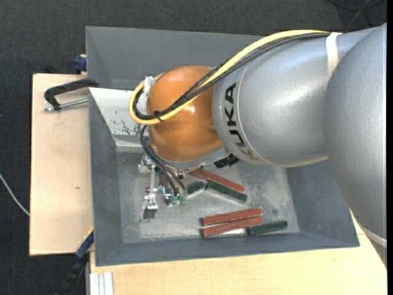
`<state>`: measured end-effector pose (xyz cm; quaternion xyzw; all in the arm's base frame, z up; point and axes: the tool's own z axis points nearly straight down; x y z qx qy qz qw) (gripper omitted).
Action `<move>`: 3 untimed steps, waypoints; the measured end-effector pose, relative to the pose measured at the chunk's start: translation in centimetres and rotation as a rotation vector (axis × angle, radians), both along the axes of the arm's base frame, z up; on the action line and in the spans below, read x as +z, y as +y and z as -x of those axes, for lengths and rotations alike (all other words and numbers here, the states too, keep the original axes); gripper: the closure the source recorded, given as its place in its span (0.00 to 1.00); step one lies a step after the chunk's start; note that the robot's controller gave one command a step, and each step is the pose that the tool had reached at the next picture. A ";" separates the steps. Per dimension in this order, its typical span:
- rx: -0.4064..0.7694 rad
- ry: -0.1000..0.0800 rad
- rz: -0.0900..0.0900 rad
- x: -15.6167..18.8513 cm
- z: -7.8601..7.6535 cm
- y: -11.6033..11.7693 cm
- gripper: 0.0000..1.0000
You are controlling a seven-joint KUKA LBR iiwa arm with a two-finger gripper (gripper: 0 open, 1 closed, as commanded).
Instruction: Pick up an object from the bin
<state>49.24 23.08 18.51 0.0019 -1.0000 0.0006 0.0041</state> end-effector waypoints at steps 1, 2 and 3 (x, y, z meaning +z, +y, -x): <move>-0.003 -0.008 -0.003 0.5 -0.2 -0.1 0.00; 0.116 -0.011 -0.003 -5.9 -2.0 -4.7 0.00; 0.177 -0.005 -0.003 -5.9 -3.6 -8.4 0.00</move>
Offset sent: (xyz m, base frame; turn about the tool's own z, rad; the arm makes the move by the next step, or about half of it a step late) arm 0.0330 -0.0875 -0.1151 -0.2091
